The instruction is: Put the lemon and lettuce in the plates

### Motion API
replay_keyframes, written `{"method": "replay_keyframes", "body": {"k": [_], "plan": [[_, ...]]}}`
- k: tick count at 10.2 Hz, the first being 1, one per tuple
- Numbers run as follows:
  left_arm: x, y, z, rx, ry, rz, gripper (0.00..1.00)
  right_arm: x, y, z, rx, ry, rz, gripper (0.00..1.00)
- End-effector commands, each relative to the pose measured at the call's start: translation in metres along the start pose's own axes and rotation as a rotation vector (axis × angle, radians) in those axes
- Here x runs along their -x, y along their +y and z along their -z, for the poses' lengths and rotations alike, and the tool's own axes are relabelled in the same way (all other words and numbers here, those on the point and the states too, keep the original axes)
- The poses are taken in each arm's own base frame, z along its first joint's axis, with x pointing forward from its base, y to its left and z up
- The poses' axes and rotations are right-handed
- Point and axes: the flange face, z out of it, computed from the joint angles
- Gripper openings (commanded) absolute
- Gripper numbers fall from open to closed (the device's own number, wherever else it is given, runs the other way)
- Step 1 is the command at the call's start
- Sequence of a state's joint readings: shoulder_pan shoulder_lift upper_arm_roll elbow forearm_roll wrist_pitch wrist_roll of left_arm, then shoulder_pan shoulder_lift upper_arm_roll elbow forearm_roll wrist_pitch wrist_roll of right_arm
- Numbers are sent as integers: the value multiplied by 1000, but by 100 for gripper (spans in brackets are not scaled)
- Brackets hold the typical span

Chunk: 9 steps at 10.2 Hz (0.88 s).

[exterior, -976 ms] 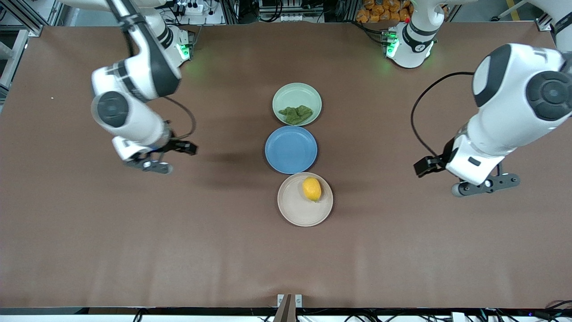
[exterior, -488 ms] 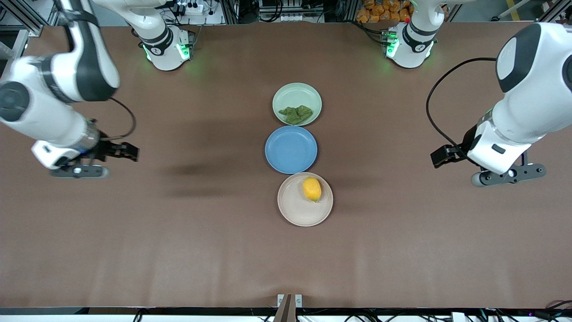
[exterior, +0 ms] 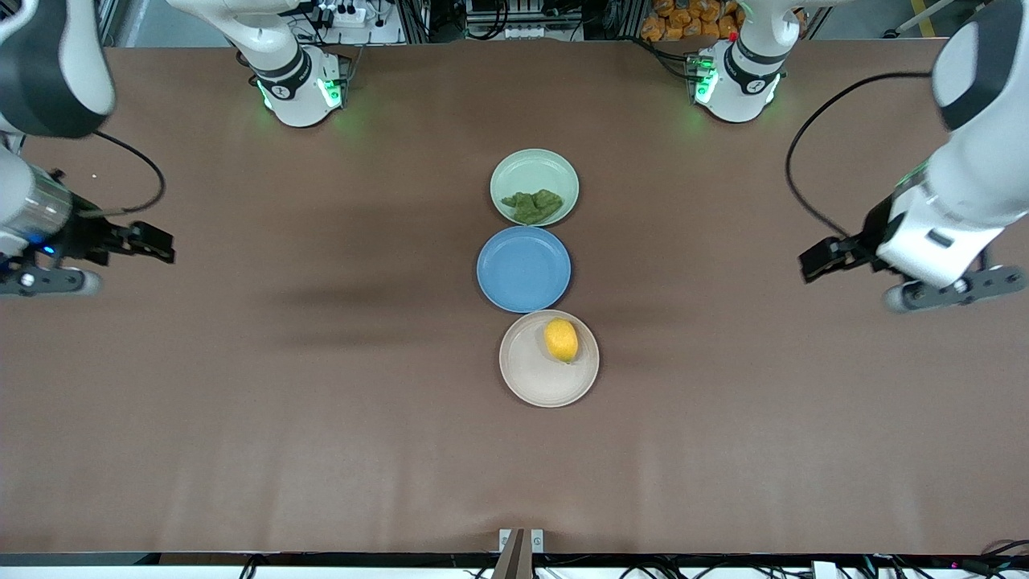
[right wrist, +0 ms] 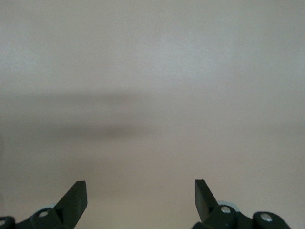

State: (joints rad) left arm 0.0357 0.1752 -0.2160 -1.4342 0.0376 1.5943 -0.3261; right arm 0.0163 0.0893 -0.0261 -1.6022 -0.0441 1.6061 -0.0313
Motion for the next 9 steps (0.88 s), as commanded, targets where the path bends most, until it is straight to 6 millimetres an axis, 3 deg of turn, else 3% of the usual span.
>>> {"method": "replay_keyframes", "body": {"k": [1, 3, 5, 6, 8, 9], "plan": [[11, -41, 28, 72, -4, -125, 100, 9, 0, 33, 11, -2, -18, 100], [11, -58, 32, 61, 5, -234, 100, 18, 0, 52, 9, 24, -38, 100], [28, -52, 42, 66, -24, -222, 100, 23, 1, 66, 7, 38, -41, 100], [36, -49, 53, 66, -13, -135, 100, 25, -2, 74, 9, 43, -35, 100], [48, -32, 56, 46, -37, -53, 100, 29, 0, 79, 8, 50, -38, 100], [50, -36, 61, 48, -28, -42, 100, 32, -1, 84, 7, 59, -37, 100]]}}
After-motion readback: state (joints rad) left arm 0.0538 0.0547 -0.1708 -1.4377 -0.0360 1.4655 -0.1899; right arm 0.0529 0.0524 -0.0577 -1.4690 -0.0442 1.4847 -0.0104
